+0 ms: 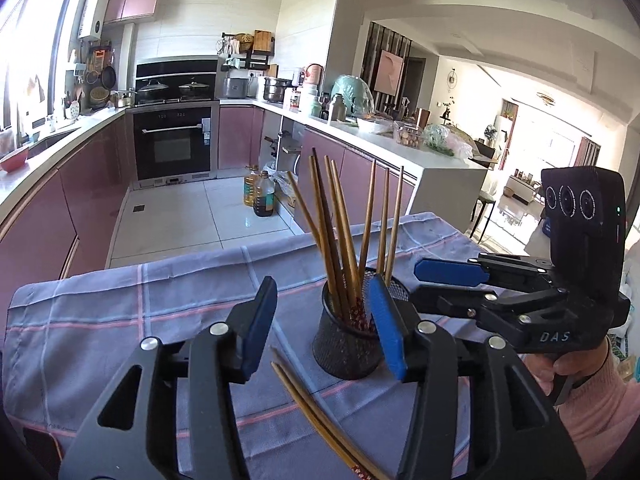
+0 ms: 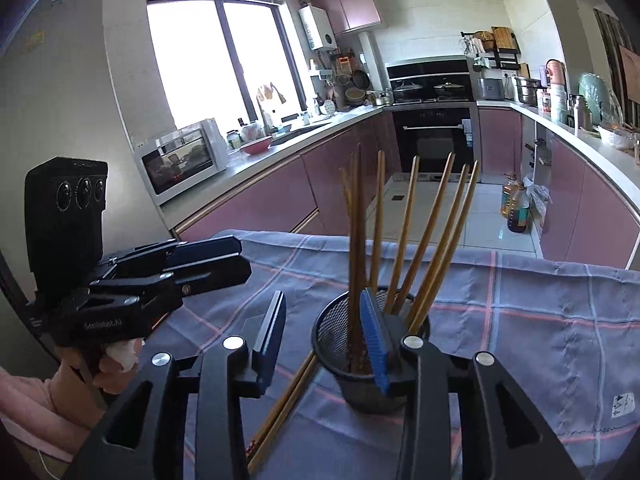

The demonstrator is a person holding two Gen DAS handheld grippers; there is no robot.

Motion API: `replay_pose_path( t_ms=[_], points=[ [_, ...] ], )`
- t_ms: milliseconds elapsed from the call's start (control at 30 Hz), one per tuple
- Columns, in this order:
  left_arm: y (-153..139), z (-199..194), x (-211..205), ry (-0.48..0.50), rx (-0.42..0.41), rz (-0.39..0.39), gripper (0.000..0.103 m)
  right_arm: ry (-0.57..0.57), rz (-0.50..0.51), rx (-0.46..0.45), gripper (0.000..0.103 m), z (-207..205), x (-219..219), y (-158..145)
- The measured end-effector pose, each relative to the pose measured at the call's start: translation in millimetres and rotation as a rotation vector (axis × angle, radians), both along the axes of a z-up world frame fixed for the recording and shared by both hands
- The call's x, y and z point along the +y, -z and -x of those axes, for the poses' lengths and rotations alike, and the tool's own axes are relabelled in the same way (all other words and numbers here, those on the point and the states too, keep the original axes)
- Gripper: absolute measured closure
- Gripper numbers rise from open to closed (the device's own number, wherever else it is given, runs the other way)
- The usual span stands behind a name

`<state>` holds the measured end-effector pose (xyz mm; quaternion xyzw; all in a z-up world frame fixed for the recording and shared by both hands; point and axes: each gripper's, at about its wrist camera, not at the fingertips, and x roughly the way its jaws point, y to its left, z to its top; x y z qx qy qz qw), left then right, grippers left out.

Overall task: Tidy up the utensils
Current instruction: 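Move the open right tool back to the remaining two chopsticks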

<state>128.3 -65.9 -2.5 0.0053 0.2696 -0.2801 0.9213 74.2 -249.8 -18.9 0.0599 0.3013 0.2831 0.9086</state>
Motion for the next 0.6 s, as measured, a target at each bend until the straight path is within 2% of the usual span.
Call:
replay_pose_path(
  t_ms=[33, 200, 400, 600],
  points=[
    [4, 4, 5, -0.011, 0.004, -0.005, 0.041, -0.014, 0.005, 0.014, 0.058, 4, 3, 5],
    [39, 19, 27, -0.079, 0.072, -0.048, 0.027, -0.041, 0.046, 0.131, 0.054, 9, 21, 47],
    [87, 26, 36, -0.123, 0.174, -0.123, 0.026, -0.034, 0.081, 0.222, 0.051, 8, 39, 84],
    [114, 29, 30, -0.121, 0.238, -0.16, 0.026, -0.034, 0.132, 0.233, 0.051, 10, 51, 92]
  ],
)
